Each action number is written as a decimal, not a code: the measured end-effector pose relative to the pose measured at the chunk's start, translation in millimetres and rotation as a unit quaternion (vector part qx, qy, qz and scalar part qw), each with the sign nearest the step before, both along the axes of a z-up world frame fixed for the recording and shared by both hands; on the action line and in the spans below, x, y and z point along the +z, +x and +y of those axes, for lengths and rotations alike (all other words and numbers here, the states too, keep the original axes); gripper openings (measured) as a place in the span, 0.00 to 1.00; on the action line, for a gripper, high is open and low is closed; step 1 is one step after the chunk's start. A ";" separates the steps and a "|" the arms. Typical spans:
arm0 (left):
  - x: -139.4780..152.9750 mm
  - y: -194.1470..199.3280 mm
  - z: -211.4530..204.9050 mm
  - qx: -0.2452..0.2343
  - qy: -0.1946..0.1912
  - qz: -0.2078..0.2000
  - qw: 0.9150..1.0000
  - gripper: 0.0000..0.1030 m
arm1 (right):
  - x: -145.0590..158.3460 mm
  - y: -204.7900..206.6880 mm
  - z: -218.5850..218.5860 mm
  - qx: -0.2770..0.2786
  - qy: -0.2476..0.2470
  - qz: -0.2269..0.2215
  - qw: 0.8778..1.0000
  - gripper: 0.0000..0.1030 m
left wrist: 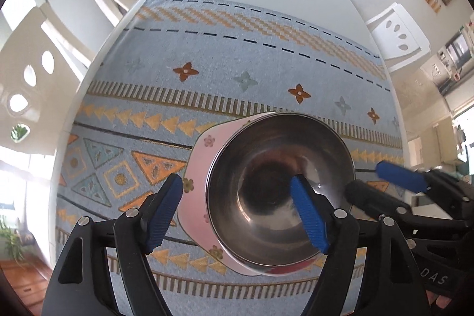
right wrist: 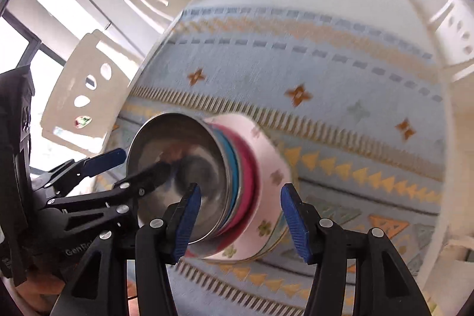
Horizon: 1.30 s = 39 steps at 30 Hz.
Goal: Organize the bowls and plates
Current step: 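Lower the bowl stack onto the pink plate stack with both tools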
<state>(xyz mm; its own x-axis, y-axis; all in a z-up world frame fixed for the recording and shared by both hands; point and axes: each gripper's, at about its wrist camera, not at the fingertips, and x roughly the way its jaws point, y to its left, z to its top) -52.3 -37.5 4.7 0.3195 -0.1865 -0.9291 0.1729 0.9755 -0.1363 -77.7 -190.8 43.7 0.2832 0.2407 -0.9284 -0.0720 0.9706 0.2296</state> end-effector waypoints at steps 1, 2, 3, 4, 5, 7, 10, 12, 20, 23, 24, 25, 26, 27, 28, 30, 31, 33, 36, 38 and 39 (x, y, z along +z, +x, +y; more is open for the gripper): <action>-1.1 -0.5 -0.5 -0.002 0.003 0.001 1.000 0.72 | 1.0 -2.0 0.7 -0.002 -0.010 -0.007 1.000 0.53; -2.0 -0.7 0.1 -0.001 0.002 0.001 1.000 0.72 | 0.5 -4.0 0.8 -0.006 -0.015 -0.010 1.000 0.53; -2.7 -0.9 1.3 0.000 0.000 0.002 1.000 0.72 | -0.7 -3.8 -0.2 -0.007 -0.012 -0.006 1.000 0.53; -2.8 -1.2 1.6 0.000 -0.001 0.003 1.000 0.72 | -3.3 -4.5 -2.3 -0.011 -0.003 0.001 1.000 0.53; -2.6 -1.3 1.7 -0.001 -0.001 0.002 1.000 0.72 | -5.2 -5.2 -4.4 -0.018 0.005 0.006 1.000 0.53; -0.6 -2.2 0.9 -0.003 0.005 -0.005 1.000 0.72 | -8.7 -6.4 -6.8 -0.024 0.017 0.013 0.999 0.53; 2.1 -2.0 0.4 -0.007 0.015 -0.014 1.000 0.72 | -8.6 -9.6 -2.3 -0.023 0.012 0.011 1.000 0.53; 2.0 -1.8 0.8 -0.006 0.015 -0.013 1.000 0.72 | -9.6 -10.3 1.4 -0.026 0.014 0.012 0.999 0.53; 3.5 0.3 4.3 -0.005 0.014 -0.013 1.000 0.72 | -9.5 -11.5 4.5 -0.027 0.019 0.017 0.999 0.53; 4.4 0.3 5.8 -0.005 0.015 -0.013 1.000 0.72 | -8.7 -11.8 5.8 -0.026 0.021 0.018 0.999 0.53; 4.7 0.4 5.8 -0.006 0.016 -0.014 1.000 0.72 | -8.5 -12.0 6.2 -0.028 0.022 0.018 0.999 0.53; 4.9 0.5 6.1 -0.006 0.016 -0.015 1.000 0.72 | -9.0 -12.0 6.3 -0.028 0.023 0.020 0.999 0.53; 5.1 0.7 6.7 -0.006 0.011 -0.014 1.000 0.72 | -10.1 -11.6 6.4 -0.026 0.022 0.023 0.999 0.53; 5.4 0.7 7.0 -0.006 0.007 -0.013 1.000 0.72 | -11.7 -11.3 7.1 -0.026 0.018 0.028 0.999 0.53; 5.9 0.9 6.7 -0.007 0.006 -0.014 1.000 0.72 | -12.8 -11.1 7.6 -0.025 0.017 0.031 0.999 0.53; 7.0 0.4 5.4 -0.011 0.007 -0.018 1.000 0.72 | -14.5 -10.9 8.6 -0.022 0.019 0.037 0.999 0.53; 7.4 -0.2 4.5 -0.014 0.008 -0.019 1.000 0.72 | -14.3 -11.2 9.4 -0.022 0.019 0.037 0.999 0.53; 7.7 -1.0 3.2 -0.016 0.006 -0.019 1.000 0.72 | -13.6 -11.1 10.7 -0.019 0.018 0.035 0.999 0.53; 7.5 -1.9 2.0 -0.017 0.004 -0.018 1.000 0.72 | -12.8 -11.1 12.9 -0.016 0.017 0.034 0.999 0.53; 7.9 -1.9 2.0 -0.016 0.002 -0.018 1.000 0.72 | -12.4 -11.7 13.7 -0.014 0.016 0.034 0.999 0.53; 8.3 -2.0 2.1 -0.016 0.002 -0.019 1.000 0.72 | -12.3 -11.9 13.4 -0.014 0.015 0.033 0.999 0.53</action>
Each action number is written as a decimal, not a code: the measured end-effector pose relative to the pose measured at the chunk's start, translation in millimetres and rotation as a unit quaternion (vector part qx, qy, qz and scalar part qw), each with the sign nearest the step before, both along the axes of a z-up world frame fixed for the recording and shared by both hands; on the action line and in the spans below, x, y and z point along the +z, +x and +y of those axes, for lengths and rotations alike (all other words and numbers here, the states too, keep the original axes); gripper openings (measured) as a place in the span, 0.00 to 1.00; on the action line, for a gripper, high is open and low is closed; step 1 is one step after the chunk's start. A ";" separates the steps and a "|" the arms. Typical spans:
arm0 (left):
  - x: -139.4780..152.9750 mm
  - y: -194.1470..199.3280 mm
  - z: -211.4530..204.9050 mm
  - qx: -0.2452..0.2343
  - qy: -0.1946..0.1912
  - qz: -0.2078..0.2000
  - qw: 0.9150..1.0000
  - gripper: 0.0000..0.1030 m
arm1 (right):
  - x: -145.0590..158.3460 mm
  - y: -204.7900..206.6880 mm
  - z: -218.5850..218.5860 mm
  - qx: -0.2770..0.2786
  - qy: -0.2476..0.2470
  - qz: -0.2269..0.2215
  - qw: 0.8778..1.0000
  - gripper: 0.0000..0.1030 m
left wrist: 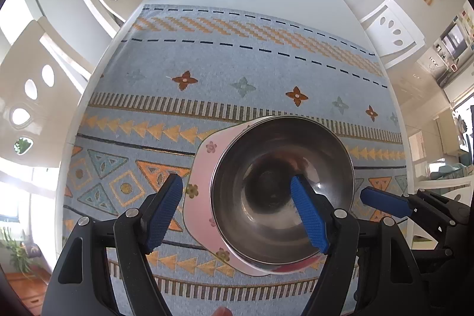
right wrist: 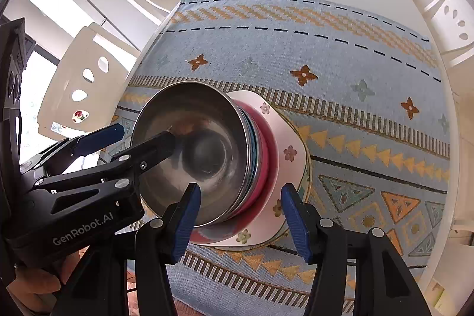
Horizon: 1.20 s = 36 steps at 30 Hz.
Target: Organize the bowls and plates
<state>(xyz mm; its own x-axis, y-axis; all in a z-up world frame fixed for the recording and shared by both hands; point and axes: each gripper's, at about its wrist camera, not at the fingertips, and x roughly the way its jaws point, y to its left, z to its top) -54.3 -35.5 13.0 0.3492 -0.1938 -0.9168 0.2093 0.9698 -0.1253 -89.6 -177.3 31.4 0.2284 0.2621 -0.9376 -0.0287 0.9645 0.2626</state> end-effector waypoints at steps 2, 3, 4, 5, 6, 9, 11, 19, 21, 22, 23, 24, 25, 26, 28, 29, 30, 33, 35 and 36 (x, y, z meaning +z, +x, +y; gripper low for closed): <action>0.7 -0.3 -0.1 -0.001 0.001 -0.002 1.000 0.72 | 0.3 -0.7 -0.7 0.001 0.000 0.000 1.000 0.53; 0.8 -0.5 0.0 -0.001 0.001 -0.002 1.000 0.72 | 0.4 -0.9 -0.6 0.000 0.001 0.000 1.000 0.53; 0.7 -0.8 -0.1 -0.002 0.000 -0.002 1.000 0.72 | 0.4 -1.1 -0.7 -0.001 0.002 -0.001 1.000 0.53; 0.5 -0.7 -0.1 -0.003 -0.001 -0.001 1.000 0.72 | 0.6 -1.2 -0.4 0.000 0.002 0.000 1.000 0.53; 0.4 -0.8 -0.2 -0.004 -0.001 0.000 1.000 0.72 | 0.6 -1.3 0.0 0.000 0.002 0.000 1.000 0.53; 0.5 -1.6 -1.3 -0.006 0.000 -0.001 1.000 0.72 | 1.3 -2.0 1.4 0.001 0.003 -0.001 1.000 0.53; 1.0 -1.8 -2.2 -0.008 0.001 -0.002 1.000 0.72 | 1.5 -2.4 2.4 0.002 0.003 -0.001 1.000 0.53; 0.5 -1.8 -4.6 -0.014 -0.001 -0.002 1.000 0.72 | 2.6 -2.8 2.3 -0.002 0.001 -0.002 1.000 0.53; 0.8 -1.7 -4.5 -0.013 -0.001 -0.003 1.000 0.72 | 2.8 -2.9 1.9 -0.004 0.002 -0.002 1.000 0.53; 0.6 -1.5 -4.4 -0.013 -0.001 -0.003 1.000 0.72 | 2.7 -2.7 1.3 -0.005 0.002 -0.003 1.000 0.53; 0.5 -1.3 -4.2 -0.013 -0.001 -0.003 1.000 0.72 | 2.6 -2.6 0.8 -0.006 0.002 -0.003 1.000 0.53; 0.7 -1.3 -4.2 -0.012 -0.001 -0.002 1.000 0.72 | 2.7 -2.5 0.5 -0.007 0.002 -0.003 1.000 0.53; 0.6 -1.1 -4.2 -0.013 -0.002 -0.002 1.000 0.72 | 2.7 -2.8 0.2 -0.008 0.002 -0.003 1.000 0.53; 0.5 -1.2 -4.3 -0.013 -0.002 -0.003 1.000 0.72 | 2.8 -3.1 0.2 -0.009 0.002 -0.003 1.000 0.53; 0.8 -1.3 -4.4 -0.013 0.000 -0.004 1.000 0.72 | 2.5 -2.8 0.1 -0.010 0.001 -0.002 1.000 0.53; 1.0 -1.1 -4.1 -0.013 0.001 -0.005 1.000 0.72 | 2.4 -2.4 0.2 -0.010 0.002 -0.002 1.000 0.53; 0.9 -0.9 -3.9 -0.011 0.002 -0.006 1.000 0.72 | 2.1 -2.4 0.3 -0.011 0.002 -0.002 1.000 0.53; -0.3 0.1 -2.2 -0.009 0.000 -0.003 1.000 0.74 | 1.6 -2.0 0.9 -0.011 0.002 -0.001 1.000 0.53; -1.2 1.0 -1.3 -0.008 0.000 -0.001 1.000 0.76 | 0.3 -1.6 0.4 -0.011 0.002 0.001 1.000 0.53; -1.2 1.0 -0.9 -0.008 0.000 0.000 1.000 0.76 | -0.2 -1.4 0.3 -0.011 0.002 0.002 1.000 0.53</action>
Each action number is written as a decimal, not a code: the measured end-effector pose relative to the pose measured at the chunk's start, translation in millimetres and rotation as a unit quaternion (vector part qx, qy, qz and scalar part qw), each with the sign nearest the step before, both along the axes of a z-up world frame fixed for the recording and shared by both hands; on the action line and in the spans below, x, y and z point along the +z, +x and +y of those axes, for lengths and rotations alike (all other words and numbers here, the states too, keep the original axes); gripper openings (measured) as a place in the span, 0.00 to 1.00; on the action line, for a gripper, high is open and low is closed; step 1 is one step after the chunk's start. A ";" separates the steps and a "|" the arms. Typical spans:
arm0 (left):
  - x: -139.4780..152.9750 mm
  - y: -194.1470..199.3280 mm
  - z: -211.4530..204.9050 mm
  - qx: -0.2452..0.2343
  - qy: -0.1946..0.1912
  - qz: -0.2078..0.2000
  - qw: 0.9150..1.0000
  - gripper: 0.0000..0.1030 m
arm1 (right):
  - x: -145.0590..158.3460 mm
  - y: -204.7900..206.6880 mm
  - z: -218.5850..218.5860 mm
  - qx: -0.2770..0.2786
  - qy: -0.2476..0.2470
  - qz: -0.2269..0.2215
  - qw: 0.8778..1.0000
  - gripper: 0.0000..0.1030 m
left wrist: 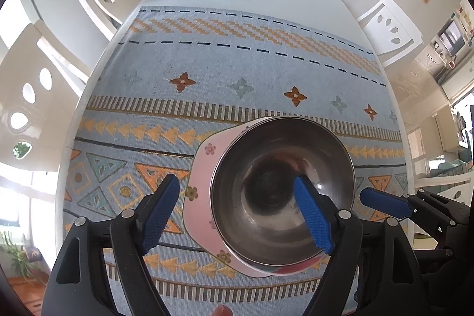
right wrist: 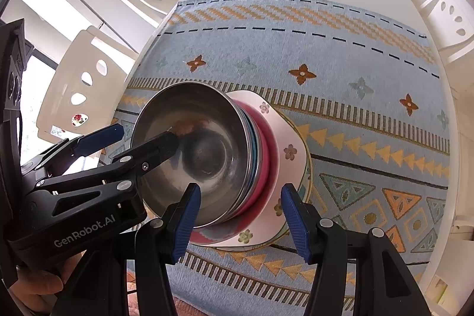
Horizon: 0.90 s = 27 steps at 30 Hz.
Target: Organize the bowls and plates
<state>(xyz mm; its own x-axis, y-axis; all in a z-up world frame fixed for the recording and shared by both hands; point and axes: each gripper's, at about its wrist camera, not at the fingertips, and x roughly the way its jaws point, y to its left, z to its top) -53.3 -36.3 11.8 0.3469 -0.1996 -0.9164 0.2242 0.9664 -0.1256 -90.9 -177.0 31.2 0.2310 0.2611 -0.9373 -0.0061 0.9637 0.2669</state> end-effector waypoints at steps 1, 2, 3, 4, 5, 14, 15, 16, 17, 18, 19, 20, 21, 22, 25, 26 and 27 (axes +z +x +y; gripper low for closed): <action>0.1 0.1 1.0 0.001 0.000 0.000 1.000 0.77 | -0.5 0.2 -0.1 0.000 0.001 0.001 1.000 0.53; 0.1 0.1 1.7 0.002 0.001 -0.001 1.000 0.77 | -0.6 0.6 0.0 0.000 0.001 0.000 1.000 0.53; 0.1 0.3 2.7 0.002 0.001 -0.001 1.000 0.77 | -0.6 0.8 0.0 0.000 0.001 0.000 1.000 0.53; -0.1 0.6 3.2 0.003 0.001 -0.001 1.000 0.77 | -0.6 1.0 0.6 0.000 0.001 0.000 1.000 0.53; -0.4 0.8 4.1 0.003 0.002 0.000 1.000 0.77 | -0.8 1.3 0.8 0.000 0.001 0.000 1.000 0.53; -0.4 0.1 6.9 -0.001 0.004 -0.002 1.000 0.77 | -2.0 1.7 3.3 0.002 0.003 0.000 1.000 0.53; -0.6 0.2 7.1 -0.002 0.004 -0.002 1.000 0.77 | -2.2 1.7 3.9 0.002 0.002 0.000 1.000 0.53; -0.7 0.2 7.4 -0.002 0.004 -0.001 1.000 0.77 | -2.1 1.7 3.6 0.002 0.003 0.000 1.000 0.53; -0.6 0.1 7.7 -0.002 0.004 -0.002 1.000 0.77 | -2.0 1.9 3.6 0.003 0.003 0.000 1.000 0.53; -0.6 0.2 7.8 -0.002 0.004 -0.001 1.000 0.77 | -2.0 1.9 3.7 0.002 0.003 0.000 1.000 0.53; -0.3 0.4 8.2 -0.002 0.003 -0.002 1.000 0.77 | -2.0 1.8 3.9 0.002 0.002 0.000 1.000 0.53; 0.2 0.6 9.1 -0.001 0.001 -0.003 1.000 0.77 | -2.0 1.9 3.6 0.002 0.002 0.000 1.000 0.53; 0.3 1.1 9.5 -0.001 0.002 -0.003 1.000 0.77 | -2.2 1.7 3.9 0.002 0.002 0.000 1.000 0.53; -0.1 1.6 9.6 -0.002 0.003 -0.002 1.000 0.77 | -2.4 1.4 4.3 0.001 0.002 0.001 1.000 0.53; -1.4 2.7 10.4 -0.005 0.004 0.002 1.000 0.77 | -3.3 1.1 5.1 -0.003 0.011 0.002 1.000 0.53; -1.3 2.9 10.4 -0.006 0.004 0.002 1.000 0.77 | -3.7 1.4 5.1 -0.005 0.012 0.003 1.000 0.53; -1.0 3.0 10.4 -0.007 0.005 0.000 1.000 0.77 | -4.1 1.4 5.2 -0.006 0.011 0.003 1.000 0.53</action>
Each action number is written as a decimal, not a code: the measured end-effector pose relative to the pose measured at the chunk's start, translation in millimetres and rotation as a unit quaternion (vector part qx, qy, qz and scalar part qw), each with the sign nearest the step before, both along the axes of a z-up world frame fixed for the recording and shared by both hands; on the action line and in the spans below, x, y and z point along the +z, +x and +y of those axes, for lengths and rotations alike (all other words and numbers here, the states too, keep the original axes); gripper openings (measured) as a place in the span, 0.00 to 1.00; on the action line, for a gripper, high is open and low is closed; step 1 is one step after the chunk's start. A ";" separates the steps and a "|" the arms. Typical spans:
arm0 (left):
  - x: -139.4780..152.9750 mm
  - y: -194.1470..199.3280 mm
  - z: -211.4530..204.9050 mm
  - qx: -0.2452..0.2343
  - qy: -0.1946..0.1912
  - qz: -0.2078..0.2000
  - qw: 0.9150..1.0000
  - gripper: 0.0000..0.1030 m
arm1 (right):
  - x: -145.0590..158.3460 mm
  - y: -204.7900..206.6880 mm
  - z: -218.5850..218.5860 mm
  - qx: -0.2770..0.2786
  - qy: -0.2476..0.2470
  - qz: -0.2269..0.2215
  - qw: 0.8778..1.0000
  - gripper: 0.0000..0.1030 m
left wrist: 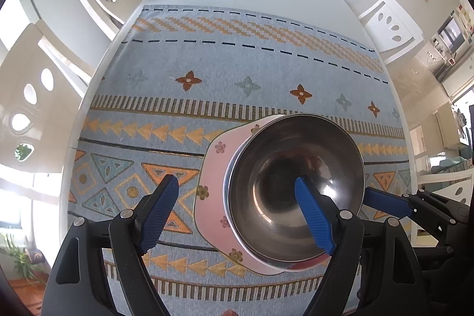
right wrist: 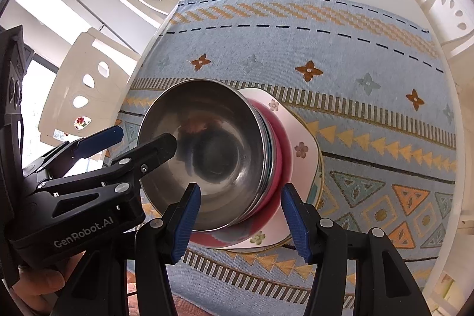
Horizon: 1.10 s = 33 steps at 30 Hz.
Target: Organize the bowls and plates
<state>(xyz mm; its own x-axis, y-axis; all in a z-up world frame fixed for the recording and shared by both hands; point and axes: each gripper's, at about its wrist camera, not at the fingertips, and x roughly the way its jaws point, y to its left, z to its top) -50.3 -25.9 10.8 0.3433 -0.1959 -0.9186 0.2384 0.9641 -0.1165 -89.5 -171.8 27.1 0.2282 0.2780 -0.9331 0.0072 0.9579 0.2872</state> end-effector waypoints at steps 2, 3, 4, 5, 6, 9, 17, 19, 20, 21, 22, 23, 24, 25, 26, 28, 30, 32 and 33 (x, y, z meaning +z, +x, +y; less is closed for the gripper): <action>0.5 0.5 0.0 -0.004 0.002 -0.002 1.000 0.77 | -0.1 0.4 0.4 -0.002 0.000 0.000 1.000 0.53; 0.6 0.9 0.2 -0.005 0.002 -0.002 1.000 0.77 | -0.2 0.6 0.5 -0.004 0.000 0.000 1.000 0.53; 0.3 1.3 0.3 -0.006 0.002 -0.002 1.000 0.77 | -0.2 0.8 0.6 -0.005 0.000 0.000 1.000 0.53; 0.1 1.5 0.1 -0.007 0.003 -0.001 1.000 0.77 | 0.0 1.0 1.0 -0.005 0.000 0.000 1.000 0.53; -0.4 1.9 0.2 -0.008 0.004 0.000 1.000 0.77 | 0.0 1.1 1.5 -0.006 -0.001 0.000 1.000 0.53; -2.1 2.9 0.6 -0.008 0.003 0.006 1.000 0.77 | -0.7 1.5 1.7 -0.007 0.005 0.002 1.000 0.53; -4.2 4.8 0.6 -0.013 0.008 0.004 1.000 0.77 | -3.2 2.6 4.9 -0.007 0.004 0.005 1.000 0.53; -4.0 5.2 0.4 -0.016 0.014 0.001 1.000 0.77 | -4.4 3.5 5.5 -0.006 0.004 0.007 1.000 0.53; -4.4 5.7 0.4 -0.017 0.016 0.001 1.000 0.77 | -4.7 3.7 5.9 -0.006 0.003 0.008 1.000 0.53; -5.6 6.3 0.2 -0.018 0.016 0.004 1.000 0.77 | -5.3 4.3 6.2 -0.005 0.003 0.009 1.000 0.53; -6.5 6.5 0.5 -0.019 0.014 0.008 1.000 0.77 | -5.7 4.8 6.5 -0.005 0.002 0.010 1.000 0.53; -7.4 7.0 0.8 -0.019 0.013 0.010 1.000 0.77 | -6.0 5.3 6.6 -0.005 -0.001 0.010 1.000 0.53; -8.1 7.0 0.9 -0.019 0.012 0.012 1.000 0.77 | -6.2 5.6 6.7 -0.005 -0.002 0.010 1.000 0.53; -8.7 7.5 1.2 -0.019 0.012 0.013 1.000 0.77 | -6.6 6.0 6.9 -0.005 -0.003 0.010 1.000 0.53; -8.8 7.7 1.3 -0.019 0.011 0.013 1.000 0.77 | -7.0 6.3 7.0 -0.005 -0.003 0.010 1.000 0.53; -9.0 8.2 1.6 -0.019 0.010 0.013 1.000 0.77 | -7.8 7.0 6.3 -0.007 -0.002 0.012 1.000 0.53; -9.8 8.8 1.9 -0.019 0.009 0.015 1.000 0.77 | -8.2 7.4 5.6 -0.007 -0.002 0.012 1.000 0.53; -10.1 9.0 1.9 -0.019 0.005 0.017 1.000 0.77 | -8.6 8.0 4.8 -0.005 -0.003 0.013 1.000 0.53; -10.0 9.2 1.7 -0.020 0.004 0.018 1.000 0.77 | -8.6 8.2 4.7 -0.005 -0.003 0.013 1.000 0.53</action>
<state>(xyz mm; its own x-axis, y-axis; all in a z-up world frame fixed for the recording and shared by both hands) -41.1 -24.2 0.7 0.3025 -0.2014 -0.9316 0.2730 0.9548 -0.1178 -81.3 -167.1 18.4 0.2070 0.2700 -0.9403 0.0237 0.9595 0.2808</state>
